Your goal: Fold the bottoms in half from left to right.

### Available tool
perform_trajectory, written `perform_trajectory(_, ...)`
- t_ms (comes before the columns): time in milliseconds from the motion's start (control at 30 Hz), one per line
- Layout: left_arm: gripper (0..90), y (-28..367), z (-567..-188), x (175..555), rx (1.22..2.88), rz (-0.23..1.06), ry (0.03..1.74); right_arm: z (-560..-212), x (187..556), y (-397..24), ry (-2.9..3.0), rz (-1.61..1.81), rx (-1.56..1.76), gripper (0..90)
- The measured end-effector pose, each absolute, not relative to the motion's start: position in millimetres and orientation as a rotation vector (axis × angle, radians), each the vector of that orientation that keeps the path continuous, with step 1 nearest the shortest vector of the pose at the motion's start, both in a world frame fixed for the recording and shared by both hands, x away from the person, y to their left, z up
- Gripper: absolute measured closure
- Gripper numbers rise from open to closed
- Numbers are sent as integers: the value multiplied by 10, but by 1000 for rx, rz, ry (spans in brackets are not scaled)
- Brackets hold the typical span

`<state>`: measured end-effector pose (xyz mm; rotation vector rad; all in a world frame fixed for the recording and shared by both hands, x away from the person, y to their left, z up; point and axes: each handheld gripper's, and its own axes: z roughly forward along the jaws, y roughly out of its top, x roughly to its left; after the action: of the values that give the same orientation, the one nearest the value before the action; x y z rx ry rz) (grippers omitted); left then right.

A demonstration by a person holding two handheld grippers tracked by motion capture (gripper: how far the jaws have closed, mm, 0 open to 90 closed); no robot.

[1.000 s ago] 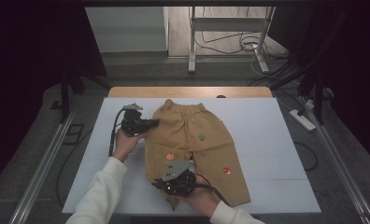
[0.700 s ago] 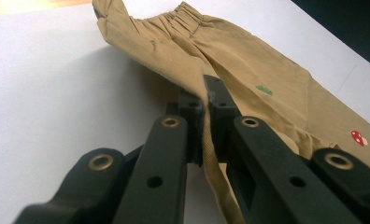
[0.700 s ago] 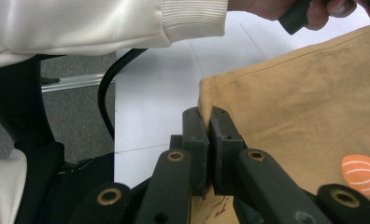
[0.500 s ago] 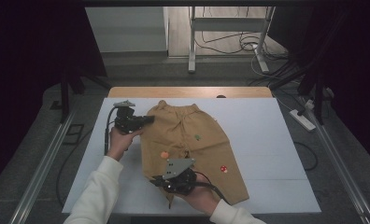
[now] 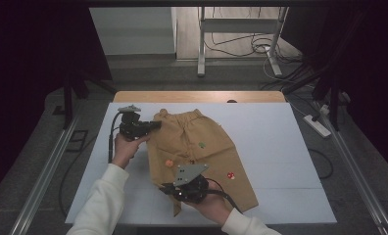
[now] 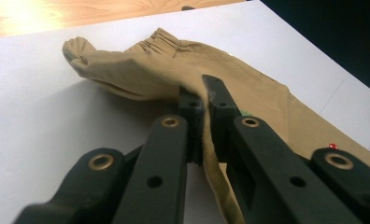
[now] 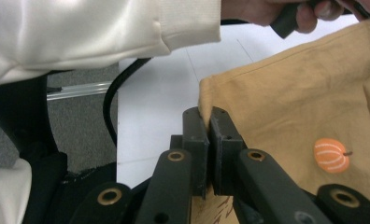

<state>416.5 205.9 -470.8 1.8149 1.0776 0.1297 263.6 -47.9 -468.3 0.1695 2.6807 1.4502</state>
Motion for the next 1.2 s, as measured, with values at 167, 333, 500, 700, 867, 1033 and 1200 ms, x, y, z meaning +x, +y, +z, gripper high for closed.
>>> perform_trajectory(167,861,2025,-4748,4169,1833,127,1076,-4732,2653,-564,2688,1432,197,863)
perform_trajectory(333,862,1991,-4783,4183,1840,124,1083,-4763,2661,-649,2690,1415,228,863)
perform_trajectory(500,862,1928,-4779,4184,1841,133,1069,-4775,2667,-716,2692,1407,250,863)
perform_trajectory(700,862,1860,-4770,4175,1848,140,1050,-4771,2664,-808,2691,1409,277,863)
perform_trajectory(867,861,1823,-4759,4160,1850,149,1038,-4780,2690,-932,2690,1418,326,863)
perform_trajectory(1033,861,1789,-4762,4157,1851,156,1030,-4796,2703,-1001,2689,1410,343,863)
perform_trajectory(1200,861,1761,-4756,4146,1851,164,1022,-4787,2704,-1056,2683,1408,356,863)
